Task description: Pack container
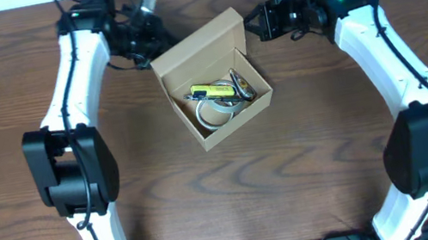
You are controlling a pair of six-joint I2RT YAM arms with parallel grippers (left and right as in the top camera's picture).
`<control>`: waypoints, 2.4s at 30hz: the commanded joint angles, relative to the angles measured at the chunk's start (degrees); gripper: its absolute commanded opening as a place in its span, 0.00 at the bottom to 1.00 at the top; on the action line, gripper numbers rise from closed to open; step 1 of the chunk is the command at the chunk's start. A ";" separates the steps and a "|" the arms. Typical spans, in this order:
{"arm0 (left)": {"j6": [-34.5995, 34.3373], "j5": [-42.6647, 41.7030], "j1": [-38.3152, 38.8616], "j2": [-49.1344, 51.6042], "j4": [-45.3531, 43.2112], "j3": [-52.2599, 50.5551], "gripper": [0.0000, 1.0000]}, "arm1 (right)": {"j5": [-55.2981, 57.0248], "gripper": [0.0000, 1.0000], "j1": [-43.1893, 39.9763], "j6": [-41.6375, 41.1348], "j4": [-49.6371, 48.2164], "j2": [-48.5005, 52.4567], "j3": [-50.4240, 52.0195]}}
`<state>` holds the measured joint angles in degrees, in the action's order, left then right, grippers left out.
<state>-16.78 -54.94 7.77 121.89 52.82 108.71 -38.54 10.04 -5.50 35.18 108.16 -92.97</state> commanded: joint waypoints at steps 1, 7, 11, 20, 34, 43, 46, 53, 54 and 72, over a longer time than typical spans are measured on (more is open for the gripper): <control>3.04 -0.61 1.42 -0.74 1.03 1.42 0.05 | -0.26 0.02 0.66 2.47 1.03 -3.28 -1.11; 6.75 -0.59 2.45 -0.74 5.73 1.44 0.05 | 2.78 0.01 0.96 3.39 4.52 -7.63 -1.11; 10.54 -0.22 2.82 -0.74 9.84 1.44 0.05 | 3.85 0.01 2.36 3.89 5.95 -9.94 -1.11; 11.96 1.60 3.50 -0.85 12.24 1.46 0.05 | 9.84 0.01 9.79 4.39 9.31 -10.38 -1.01; 11.93 28.76 -1.14 -1.79 24.59 17.66 0.06 | 18.62 0.01 19.56 6.80 17.42 -2.21 -0.50; 12.09 34.99 -4.90 -5.90 28.76 17.94 0.06 | 19.93 0.01 22.97 5.27 18.38 2.71 -0.44; 12.09 34.97 -6.64 -6.71 30.14 17.94 0.06 | 21.20 0.01 24.20 5.22 18.32 4.74 -0.35; 12.07 34.12 -9.64 -8.44 31.08 17.94 0.06 | 23.19 0.01 25.73 2.93 16.94 10.95 -0.33; 12.07 34.12 -9.86 -8.63 31.06 17.94 0.06 | 23.76 0.01 25.73 2.47 16.28 11.85 -0.33; 11.82 34.12 -10.82 -10.69 30.75 17.94 0.06 | 26.56 0.01 25.16 0.96 11.89 6.62 -0.63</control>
<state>-5.69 -20.99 -2.26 114.37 83.55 125.40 -16.91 35.16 -4.97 45.87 116.66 -95.72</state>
